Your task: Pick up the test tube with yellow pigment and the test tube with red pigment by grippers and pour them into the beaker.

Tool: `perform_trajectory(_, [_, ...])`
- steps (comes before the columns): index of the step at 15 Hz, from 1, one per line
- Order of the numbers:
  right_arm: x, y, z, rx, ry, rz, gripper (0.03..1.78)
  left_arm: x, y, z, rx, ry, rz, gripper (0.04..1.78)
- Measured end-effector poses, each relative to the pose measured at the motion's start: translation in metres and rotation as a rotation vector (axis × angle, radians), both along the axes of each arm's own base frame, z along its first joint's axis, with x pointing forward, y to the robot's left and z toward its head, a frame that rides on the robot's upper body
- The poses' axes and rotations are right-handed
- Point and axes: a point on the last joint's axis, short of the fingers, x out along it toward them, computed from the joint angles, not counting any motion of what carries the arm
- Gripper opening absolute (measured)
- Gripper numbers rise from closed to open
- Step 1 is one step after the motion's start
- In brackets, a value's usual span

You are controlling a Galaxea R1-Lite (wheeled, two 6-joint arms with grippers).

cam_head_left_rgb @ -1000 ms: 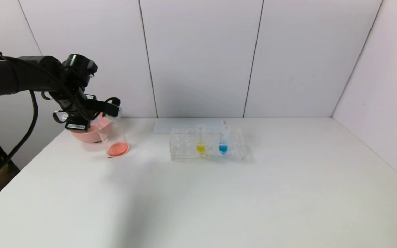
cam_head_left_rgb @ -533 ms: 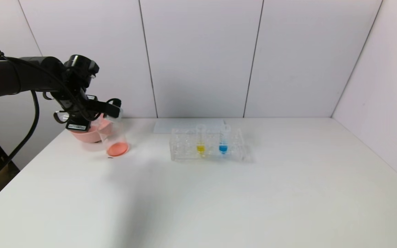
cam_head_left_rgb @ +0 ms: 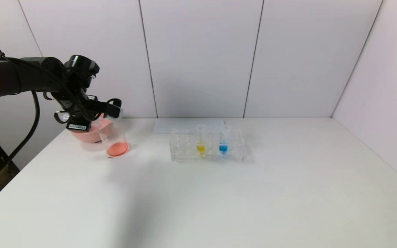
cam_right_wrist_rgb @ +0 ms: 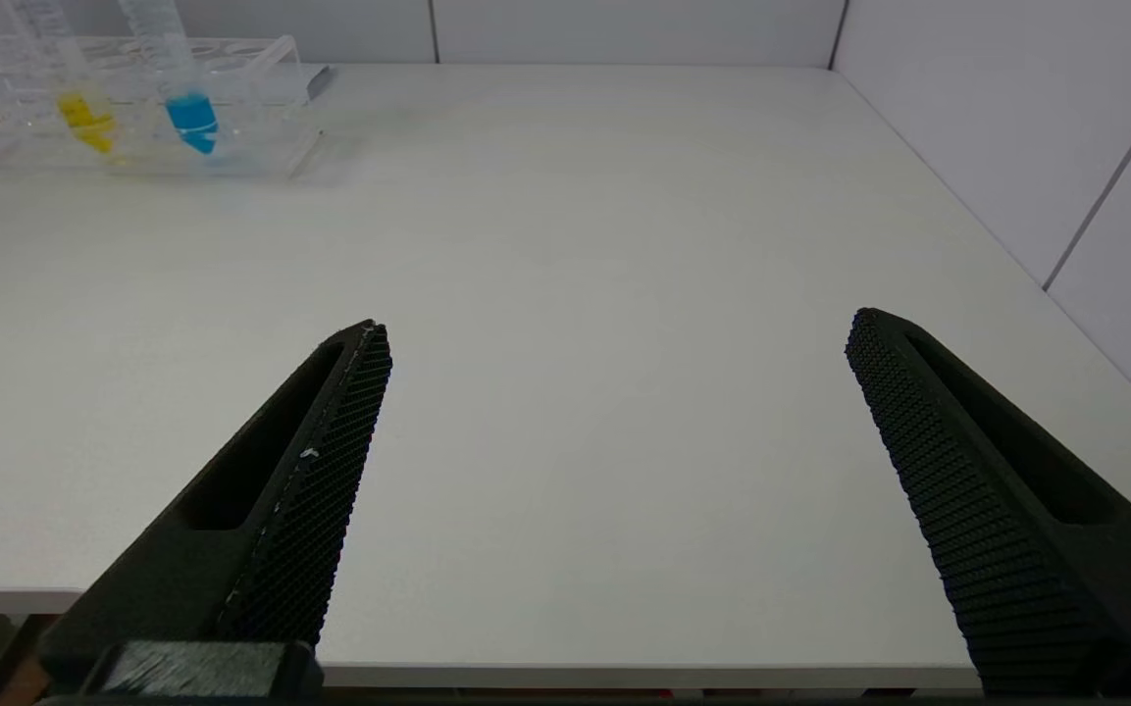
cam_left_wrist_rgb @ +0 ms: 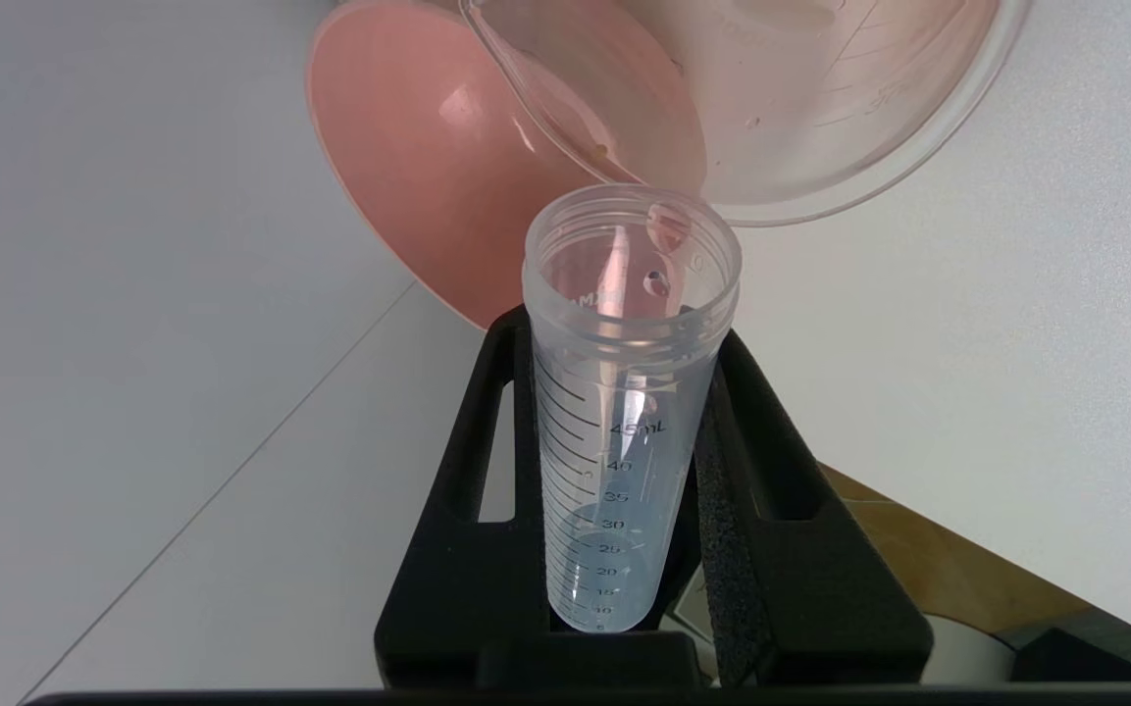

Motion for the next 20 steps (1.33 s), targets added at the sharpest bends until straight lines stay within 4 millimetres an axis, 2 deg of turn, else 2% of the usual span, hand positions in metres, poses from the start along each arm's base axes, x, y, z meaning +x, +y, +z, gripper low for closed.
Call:
perform_trajectory(5, [0.000,0.000,0.000,0.000,0.000,0.000,1.70,-0.003,0.000,0.002,0.000,0.008,-0.001,0.45])
perform_trajectory(10, [0.000,0.000,0.000,0.000,0.000,0.000,1.70,-0.011,0.002,0.012,-0.050,-0.011,-0.021,0.45])
perform_trajectory(15, [0.000,0.000,0.000,0.000,0.000,0.000,1.70,-0.014,0.023,0.017,-0.272,-0.042,-0.075,0.45])
perform_trajectory(18, [0.000,0.000,0.000,0.000,0.000,0.000,1.70,-0.014,0.027,0.023,-0.395,-0.076,-0.056,0.45])
perform_trajectory(20, [0.000,0.000,0.000,0.000,0.000,0.000,1.70,-0.015,0.029,0.031,-0.538,-0.120,-0.024,0.45])
